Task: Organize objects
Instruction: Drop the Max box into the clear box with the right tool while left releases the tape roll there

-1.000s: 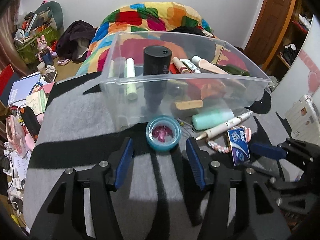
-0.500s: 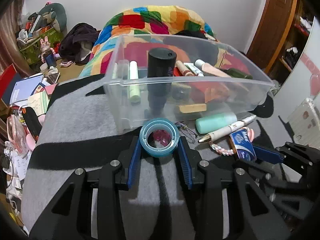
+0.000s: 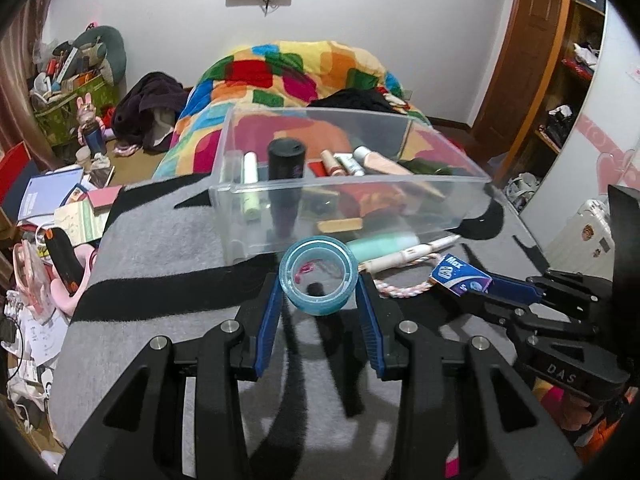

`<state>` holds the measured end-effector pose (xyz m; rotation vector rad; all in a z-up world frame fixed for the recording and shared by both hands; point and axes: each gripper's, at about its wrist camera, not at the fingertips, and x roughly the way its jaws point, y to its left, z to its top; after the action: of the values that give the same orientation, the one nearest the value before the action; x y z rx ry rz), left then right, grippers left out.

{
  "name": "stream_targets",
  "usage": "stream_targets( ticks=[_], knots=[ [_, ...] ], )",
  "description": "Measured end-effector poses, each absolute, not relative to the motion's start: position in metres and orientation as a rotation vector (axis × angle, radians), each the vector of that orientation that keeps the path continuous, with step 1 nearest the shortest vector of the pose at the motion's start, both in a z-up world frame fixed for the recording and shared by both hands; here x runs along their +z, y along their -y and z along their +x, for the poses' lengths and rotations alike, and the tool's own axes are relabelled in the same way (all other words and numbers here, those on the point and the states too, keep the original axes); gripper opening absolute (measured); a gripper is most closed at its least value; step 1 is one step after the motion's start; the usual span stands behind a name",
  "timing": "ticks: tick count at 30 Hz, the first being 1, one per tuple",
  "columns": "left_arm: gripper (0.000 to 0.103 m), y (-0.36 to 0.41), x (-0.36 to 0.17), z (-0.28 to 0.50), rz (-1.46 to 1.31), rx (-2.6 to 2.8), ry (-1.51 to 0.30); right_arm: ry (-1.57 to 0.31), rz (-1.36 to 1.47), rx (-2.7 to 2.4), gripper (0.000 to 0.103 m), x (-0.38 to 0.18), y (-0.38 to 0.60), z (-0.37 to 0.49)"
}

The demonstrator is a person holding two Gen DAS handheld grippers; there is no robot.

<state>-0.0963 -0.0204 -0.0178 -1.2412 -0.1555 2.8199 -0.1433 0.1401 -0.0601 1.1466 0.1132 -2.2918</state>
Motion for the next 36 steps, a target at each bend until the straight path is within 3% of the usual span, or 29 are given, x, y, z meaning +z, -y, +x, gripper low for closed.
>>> stream_targets(
  ticks=[1, 2, 3, 24, 36],
  knots=[
    [0.038, 0.018, -0.015, -0.095, -1.23, 2.821, 0.151, -0.108, 1.138, -2.296, 0.022, -0.058, -0.142, -0.143],
    [0.038, 0.017, -0.013, -0.095, -1.22, 2.822, 0.148, -0.102, 1.126, -2.302, 0.009, -0.054, -0.144, -0.142],
    [0.038, 0.015, -0.01, -0.094, -1.209, 2.822, 0.144, -0.098, 1.12, -2.301, 0.006, -0.052, -0.146, -0.142],
    [0.038, -0.002, 0.006, -0.117, -1.137, 2.825, 0.132, -0.114, 1.138, -2.267, 0.007, -0.065, -0.143, -0.153],
    [0.038, -0.003, 0.013, -0.156, -1.149, 2.838, 0.143, -0.008, 0.962, -2.35, 0.006, -0.009, -0.151, -0.171]
  ],
)
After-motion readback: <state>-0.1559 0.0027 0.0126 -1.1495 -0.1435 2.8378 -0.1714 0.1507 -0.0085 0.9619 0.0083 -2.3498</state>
